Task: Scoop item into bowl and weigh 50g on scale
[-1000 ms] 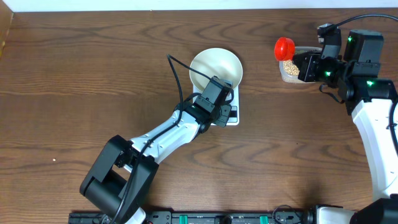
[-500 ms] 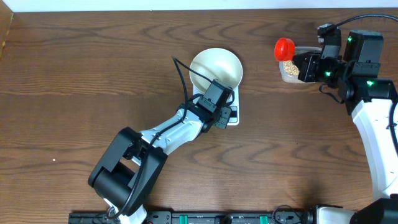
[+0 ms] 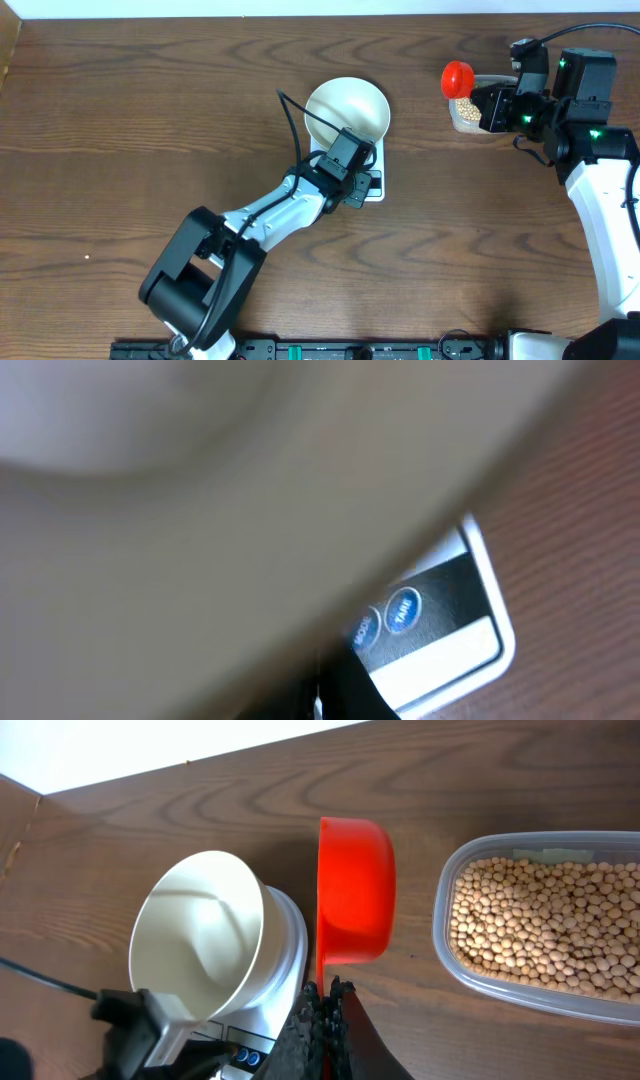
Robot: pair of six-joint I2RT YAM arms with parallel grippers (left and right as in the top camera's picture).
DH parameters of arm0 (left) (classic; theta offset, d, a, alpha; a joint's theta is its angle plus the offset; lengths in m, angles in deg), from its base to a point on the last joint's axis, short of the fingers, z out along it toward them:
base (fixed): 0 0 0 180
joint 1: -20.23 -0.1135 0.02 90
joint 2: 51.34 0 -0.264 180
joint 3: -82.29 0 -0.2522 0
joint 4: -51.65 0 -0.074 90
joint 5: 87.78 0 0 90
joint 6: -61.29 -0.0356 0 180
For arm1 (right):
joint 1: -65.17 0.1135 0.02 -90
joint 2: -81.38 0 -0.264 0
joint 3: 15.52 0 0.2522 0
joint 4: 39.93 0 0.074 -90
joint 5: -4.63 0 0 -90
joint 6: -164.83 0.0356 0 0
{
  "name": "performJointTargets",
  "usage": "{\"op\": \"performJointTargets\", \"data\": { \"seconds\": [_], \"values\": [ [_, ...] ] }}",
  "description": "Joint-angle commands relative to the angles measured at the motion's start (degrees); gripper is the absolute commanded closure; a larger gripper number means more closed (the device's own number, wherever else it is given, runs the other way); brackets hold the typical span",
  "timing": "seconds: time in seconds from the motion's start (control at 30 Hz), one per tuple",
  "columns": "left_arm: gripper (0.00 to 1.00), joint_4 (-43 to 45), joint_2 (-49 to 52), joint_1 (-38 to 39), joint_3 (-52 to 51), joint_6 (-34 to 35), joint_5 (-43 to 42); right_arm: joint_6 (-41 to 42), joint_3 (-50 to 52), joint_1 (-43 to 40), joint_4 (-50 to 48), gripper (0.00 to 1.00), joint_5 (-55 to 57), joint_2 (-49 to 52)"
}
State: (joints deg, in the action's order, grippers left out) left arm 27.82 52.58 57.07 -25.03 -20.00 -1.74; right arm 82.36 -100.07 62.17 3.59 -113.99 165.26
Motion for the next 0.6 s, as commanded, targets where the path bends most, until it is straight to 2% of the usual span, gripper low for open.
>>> {"op": "performJointTargets", "data": {
  "seconds": [0.0, 0.57],
  "values": [
    [0.93, -0.13, -3.98, -0.28, -0.09, -1.25, 0.13, -0.79, -1.09, 0.0, 0.04, 0.99, 0.22, 0.04],
    [0.93, -0.35, -3.91, -0.28, -0.11, -1.2, 0.11, -0.79, -1.09, 0.0, 0.02, 0.99, 0.22, 0.04]
  ]
}}
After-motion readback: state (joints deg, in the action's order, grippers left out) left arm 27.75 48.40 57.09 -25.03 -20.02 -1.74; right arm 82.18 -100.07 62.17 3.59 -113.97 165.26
